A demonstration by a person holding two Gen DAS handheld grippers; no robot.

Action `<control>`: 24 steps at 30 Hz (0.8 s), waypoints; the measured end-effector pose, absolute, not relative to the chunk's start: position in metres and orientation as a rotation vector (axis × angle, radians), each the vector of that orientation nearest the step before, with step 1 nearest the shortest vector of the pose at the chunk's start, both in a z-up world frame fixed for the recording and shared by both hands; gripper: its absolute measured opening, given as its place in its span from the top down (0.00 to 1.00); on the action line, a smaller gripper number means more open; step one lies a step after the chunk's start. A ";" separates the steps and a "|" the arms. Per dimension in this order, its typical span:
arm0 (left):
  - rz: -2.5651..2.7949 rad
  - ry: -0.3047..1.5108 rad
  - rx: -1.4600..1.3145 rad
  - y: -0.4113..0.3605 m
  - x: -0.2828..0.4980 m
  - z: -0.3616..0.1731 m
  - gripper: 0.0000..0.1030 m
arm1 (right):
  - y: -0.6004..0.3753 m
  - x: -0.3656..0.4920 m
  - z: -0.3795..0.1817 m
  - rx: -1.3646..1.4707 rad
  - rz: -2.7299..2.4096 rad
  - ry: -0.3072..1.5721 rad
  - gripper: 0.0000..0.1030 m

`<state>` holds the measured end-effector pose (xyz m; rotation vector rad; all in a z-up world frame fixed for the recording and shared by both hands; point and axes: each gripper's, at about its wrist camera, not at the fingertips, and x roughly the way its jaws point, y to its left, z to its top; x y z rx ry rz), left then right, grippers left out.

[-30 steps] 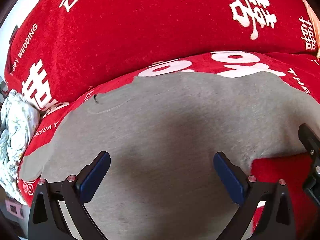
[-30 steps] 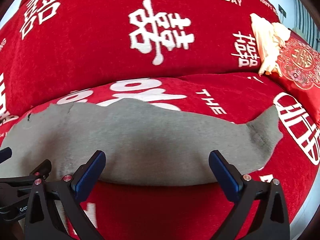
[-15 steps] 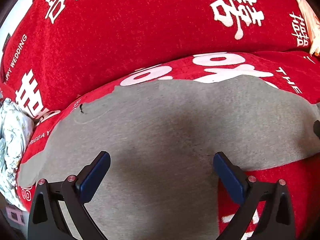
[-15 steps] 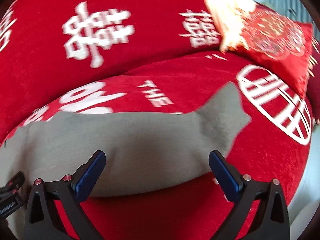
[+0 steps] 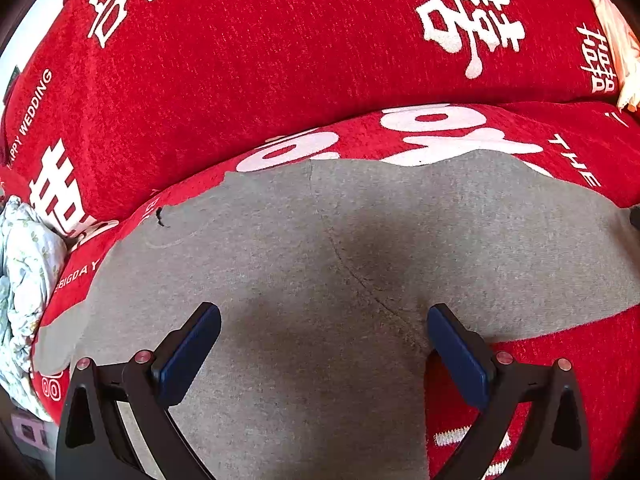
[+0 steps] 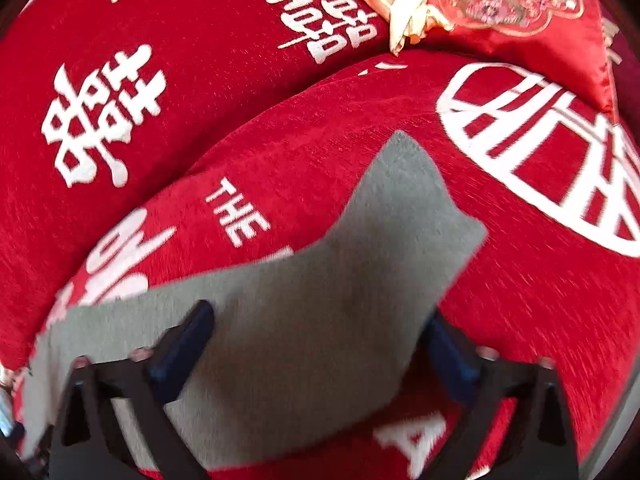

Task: Fold small clothes
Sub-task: 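Close the right tool on the grey sleeve cuff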

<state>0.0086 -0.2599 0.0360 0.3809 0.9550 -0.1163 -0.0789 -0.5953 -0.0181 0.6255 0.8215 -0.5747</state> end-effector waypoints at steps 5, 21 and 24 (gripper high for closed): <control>-0.097 0.961 0.367 -0.255 0.010 0.034 0.00 | -0.615 -0.077 -0.030 0.692 -0.523 0.857 0.94; 0.031 1.020 0.283 -0.200 0.021 0.027 0.00 | -0.621 -0.116 0.022 0.634 -0.675 0.780 0.95; 0.023 1.027 0.260 -0.180 0.020 0.027 0.00 | -0.615 -0.118 0.034 0.694 -0.620 0.731 0.95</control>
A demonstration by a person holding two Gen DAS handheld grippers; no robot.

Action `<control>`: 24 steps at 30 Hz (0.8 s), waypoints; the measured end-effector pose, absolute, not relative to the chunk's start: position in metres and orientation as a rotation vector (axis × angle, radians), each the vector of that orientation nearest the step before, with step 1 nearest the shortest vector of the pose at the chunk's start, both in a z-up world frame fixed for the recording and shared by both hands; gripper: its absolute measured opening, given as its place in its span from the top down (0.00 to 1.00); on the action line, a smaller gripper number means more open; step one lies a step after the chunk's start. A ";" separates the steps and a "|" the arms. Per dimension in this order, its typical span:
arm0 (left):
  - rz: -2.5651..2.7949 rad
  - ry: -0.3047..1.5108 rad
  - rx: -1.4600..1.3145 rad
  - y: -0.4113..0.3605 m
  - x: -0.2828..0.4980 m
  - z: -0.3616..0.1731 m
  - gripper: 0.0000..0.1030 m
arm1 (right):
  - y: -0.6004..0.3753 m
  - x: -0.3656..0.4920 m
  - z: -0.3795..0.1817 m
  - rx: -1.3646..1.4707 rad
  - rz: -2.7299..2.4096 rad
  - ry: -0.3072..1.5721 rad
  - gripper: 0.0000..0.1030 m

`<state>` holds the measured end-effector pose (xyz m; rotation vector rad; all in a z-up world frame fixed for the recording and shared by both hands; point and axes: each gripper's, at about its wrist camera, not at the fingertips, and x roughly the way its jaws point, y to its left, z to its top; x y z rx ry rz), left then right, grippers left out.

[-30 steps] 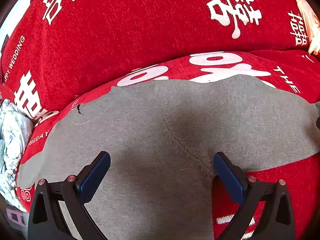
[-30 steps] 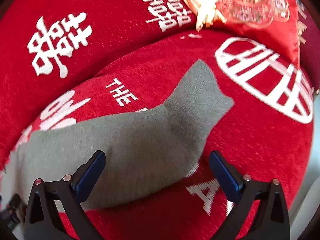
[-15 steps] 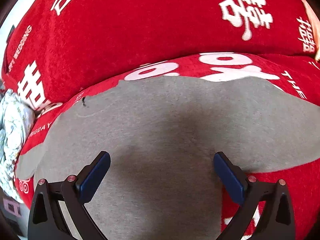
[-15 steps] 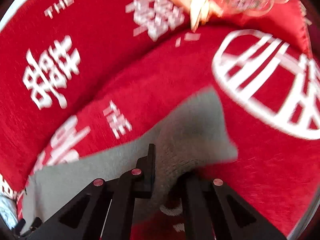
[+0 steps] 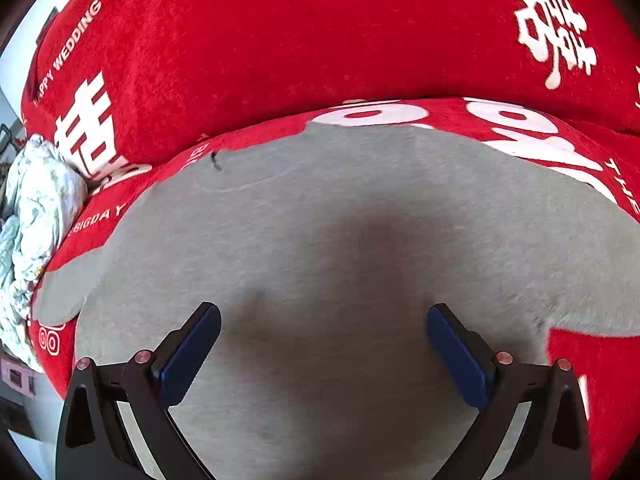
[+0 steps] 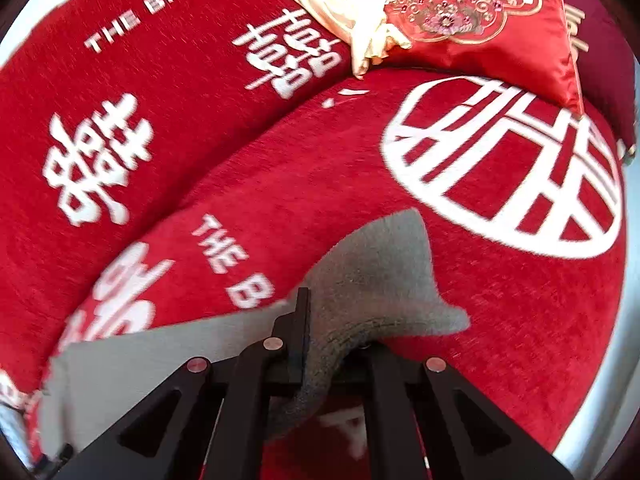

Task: Fold small clothes
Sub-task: 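Close the right tool on the grey sleeve cuff, then carry the held sleeve across the sweater body with the right tool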

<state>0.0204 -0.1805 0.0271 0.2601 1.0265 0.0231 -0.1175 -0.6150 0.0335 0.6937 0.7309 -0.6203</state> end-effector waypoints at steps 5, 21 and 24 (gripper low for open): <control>-0.014 1.061 0.203 -0.142 0.019 0.027 0.00 | -0.602 -0.107 0.045 0.748 -0.517 0.687 0.95; -0.048 1.041 0.071 -0.018 0.027 0.017 0.00 | -0.504 -0.053 0.068 0.735 -0.344 0.640 0.95; -0.072 1.032 0.059 -0.001 0.031 0.020 0.00 | -0.486 -0.046 0.069 0.729 -0.326 0.665 0.95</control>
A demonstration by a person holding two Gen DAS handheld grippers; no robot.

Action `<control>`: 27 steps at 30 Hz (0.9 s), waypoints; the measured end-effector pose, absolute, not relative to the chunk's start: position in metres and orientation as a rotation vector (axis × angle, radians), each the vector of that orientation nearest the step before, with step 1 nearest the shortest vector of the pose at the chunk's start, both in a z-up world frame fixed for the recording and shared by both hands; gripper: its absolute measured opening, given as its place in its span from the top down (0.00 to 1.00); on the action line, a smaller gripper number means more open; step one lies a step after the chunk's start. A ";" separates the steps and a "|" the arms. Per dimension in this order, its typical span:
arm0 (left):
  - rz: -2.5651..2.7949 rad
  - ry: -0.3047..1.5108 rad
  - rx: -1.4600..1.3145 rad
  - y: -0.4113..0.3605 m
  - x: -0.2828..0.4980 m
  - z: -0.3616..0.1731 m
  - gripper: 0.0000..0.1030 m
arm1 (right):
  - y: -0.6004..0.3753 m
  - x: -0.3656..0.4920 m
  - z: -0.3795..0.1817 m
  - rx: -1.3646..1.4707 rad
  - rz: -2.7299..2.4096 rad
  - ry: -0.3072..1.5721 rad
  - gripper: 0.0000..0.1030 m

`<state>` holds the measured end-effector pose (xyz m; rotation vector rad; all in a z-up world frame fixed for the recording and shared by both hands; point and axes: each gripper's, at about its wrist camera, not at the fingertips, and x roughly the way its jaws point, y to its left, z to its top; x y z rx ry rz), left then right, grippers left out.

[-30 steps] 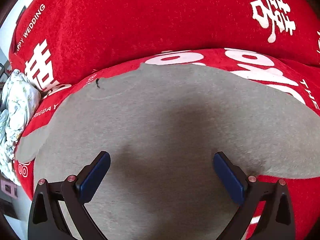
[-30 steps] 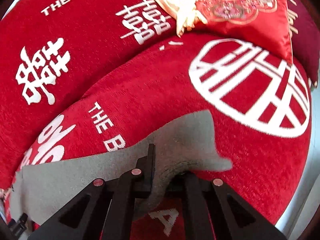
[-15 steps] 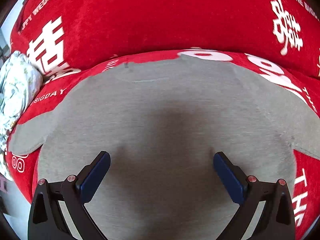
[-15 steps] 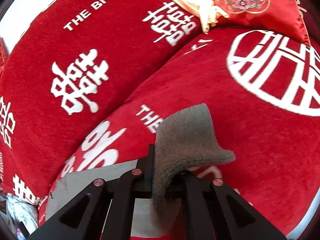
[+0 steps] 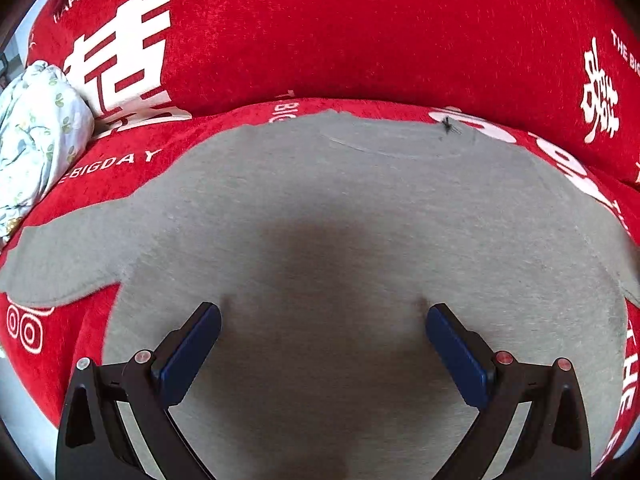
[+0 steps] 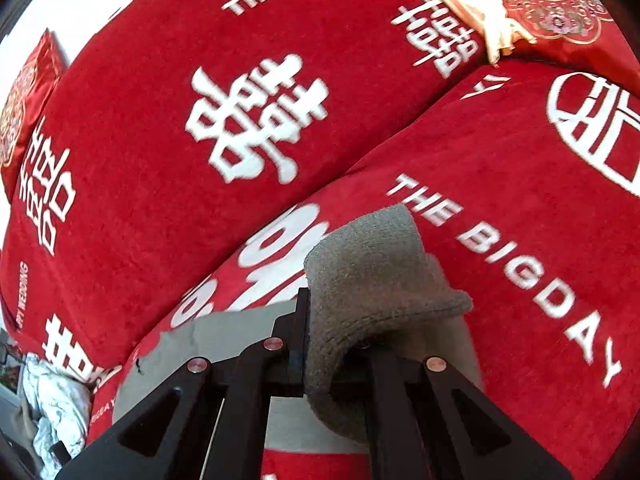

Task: Fold small clothes
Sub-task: 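Carry the held sleeve across the sweater body with the right tool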

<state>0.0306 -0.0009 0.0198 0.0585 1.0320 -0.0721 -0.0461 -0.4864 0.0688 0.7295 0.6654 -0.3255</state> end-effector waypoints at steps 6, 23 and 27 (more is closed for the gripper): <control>-0.129 0.984 0.091 0.021 0.032 0.025 0.00 | -0.463 -0.040 0.083 0.680 -0.353 0.715 0.95; -0.189 0.993 -0.018 0.056 0.031 0.021 0.00 | -0.381 -0.010 0.111 0.558 -0.471 0.726 0.95; -0.173 0.984 -0.067 0.068 0.033 0.023 0.00 | -0.350 0.006 0.113 0.535 -0.443 0.726 0.95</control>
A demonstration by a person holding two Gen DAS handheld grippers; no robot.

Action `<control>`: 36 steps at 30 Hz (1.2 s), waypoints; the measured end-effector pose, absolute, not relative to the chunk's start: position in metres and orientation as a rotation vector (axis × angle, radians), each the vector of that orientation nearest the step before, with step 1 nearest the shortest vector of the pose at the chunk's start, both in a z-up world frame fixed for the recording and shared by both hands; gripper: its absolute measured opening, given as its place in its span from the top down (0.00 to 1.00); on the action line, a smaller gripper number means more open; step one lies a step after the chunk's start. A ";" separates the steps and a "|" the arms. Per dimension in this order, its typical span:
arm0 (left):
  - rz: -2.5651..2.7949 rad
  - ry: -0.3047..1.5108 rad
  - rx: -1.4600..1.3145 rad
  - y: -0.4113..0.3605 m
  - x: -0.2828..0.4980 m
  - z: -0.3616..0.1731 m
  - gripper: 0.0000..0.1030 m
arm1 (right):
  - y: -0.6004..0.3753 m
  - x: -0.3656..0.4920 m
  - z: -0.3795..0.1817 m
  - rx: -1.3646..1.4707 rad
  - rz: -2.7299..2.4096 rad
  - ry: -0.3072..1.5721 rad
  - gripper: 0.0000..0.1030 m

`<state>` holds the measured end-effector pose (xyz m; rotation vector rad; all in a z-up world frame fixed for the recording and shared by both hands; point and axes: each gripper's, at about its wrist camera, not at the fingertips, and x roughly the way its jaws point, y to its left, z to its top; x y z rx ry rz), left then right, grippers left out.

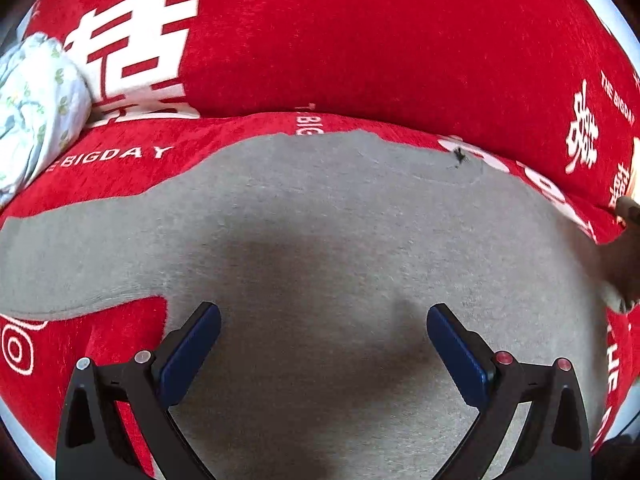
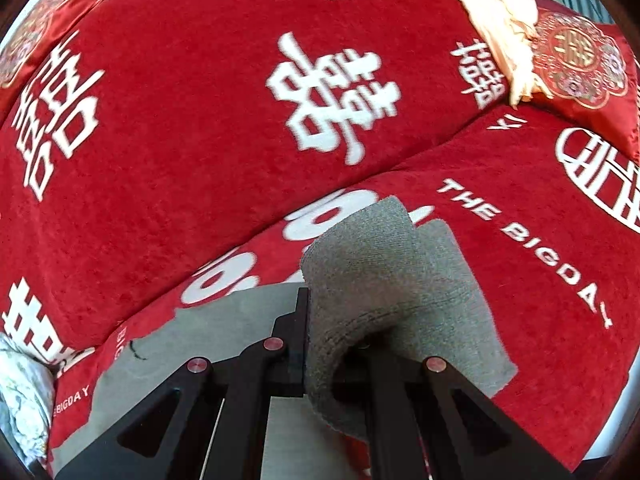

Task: Fold small clothes
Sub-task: 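Carry the held sleeve across the sweater body with the right tool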

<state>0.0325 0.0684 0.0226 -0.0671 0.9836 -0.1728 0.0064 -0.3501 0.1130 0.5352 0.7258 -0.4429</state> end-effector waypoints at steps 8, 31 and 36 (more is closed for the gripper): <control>-0.159 0.974 -0.125 0.084 0.036 0.027 0.00 | -0.302 0.033 0.113 0.489 -0.381 0.746 0.95; -0.098 0.957 -0.271 0.141 0.041 0.040 0.00 | -0.157 0.100 0.100 0.332 -0.214 0.808 0.95; -0.079 0.948 -0.326 0.155 0.044 0.043 0.00 | -0.117 0.106 0.091 0.307 -0.139 0.827 0.95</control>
